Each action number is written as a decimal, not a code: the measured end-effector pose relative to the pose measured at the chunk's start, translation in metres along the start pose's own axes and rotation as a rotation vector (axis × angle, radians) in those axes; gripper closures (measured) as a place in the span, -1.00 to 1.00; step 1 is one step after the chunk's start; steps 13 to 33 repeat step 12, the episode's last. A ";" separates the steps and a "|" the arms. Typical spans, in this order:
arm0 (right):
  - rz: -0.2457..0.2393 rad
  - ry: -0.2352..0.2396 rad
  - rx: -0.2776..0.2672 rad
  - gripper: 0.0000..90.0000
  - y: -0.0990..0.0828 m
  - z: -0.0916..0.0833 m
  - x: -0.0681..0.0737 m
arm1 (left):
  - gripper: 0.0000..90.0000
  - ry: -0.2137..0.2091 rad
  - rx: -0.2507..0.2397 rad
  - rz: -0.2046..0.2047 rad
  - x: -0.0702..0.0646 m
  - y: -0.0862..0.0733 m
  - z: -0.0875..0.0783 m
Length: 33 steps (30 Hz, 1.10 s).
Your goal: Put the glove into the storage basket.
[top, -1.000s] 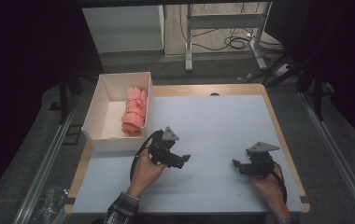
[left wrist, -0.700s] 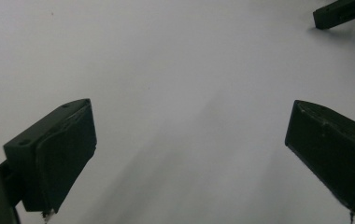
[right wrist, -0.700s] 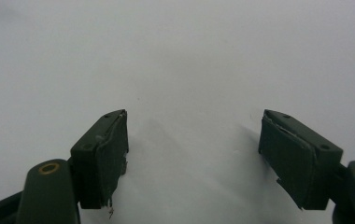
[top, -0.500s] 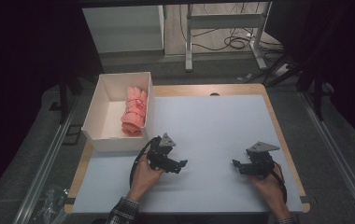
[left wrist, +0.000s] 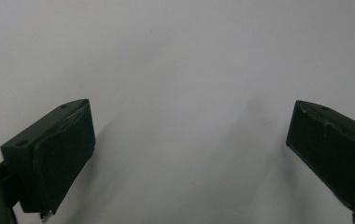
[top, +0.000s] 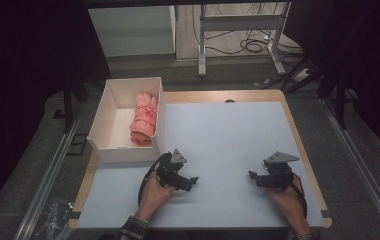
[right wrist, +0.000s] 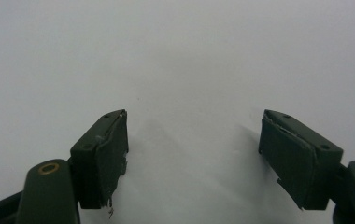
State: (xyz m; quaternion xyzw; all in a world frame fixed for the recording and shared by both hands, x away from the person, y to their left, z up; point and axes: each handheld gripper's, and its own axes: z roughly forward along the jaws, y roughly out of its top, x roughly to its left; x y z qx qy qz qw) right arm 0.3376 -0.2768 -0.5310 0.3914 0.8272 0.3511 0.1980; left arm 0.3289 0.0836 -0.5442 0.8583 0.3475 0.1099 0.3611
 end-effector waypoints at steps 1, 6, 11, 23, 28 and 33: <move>0.000 0.000 0.000 -0.46 0.000 0.000 0.000 | -0.97 0.003 0.007 0.005 -0.001 -0.001 0.002; -0.001 0.000 0.001 -0.46 0.000 0.000 0.000 | -1.00 0.020 0.014 0.023 -0.003 -0.001 0.003; 0.001 0.002 0.001 -0.46 0.000 0.000 0.000 | -1.00 0.023 0.017 0.025 -0.003 -0.001 0.003; -0.001 0.000 0.001 -0.46 0.000 0.000 0.000 | -1.00 0.023 0.017 0.025 -0.003 -0.001 0.003; -0.001 0.000 0.001 -0.46 0.000 0.000 0.000 | -1.00 0.023 0.017 0.025 -0.003 -0.001 0.003; -0.001 0.000 0.001 -0.46 0.000 0.000 0.000 | -1.00 0.023 0.017 0.025 -0.003 -0.001 0.003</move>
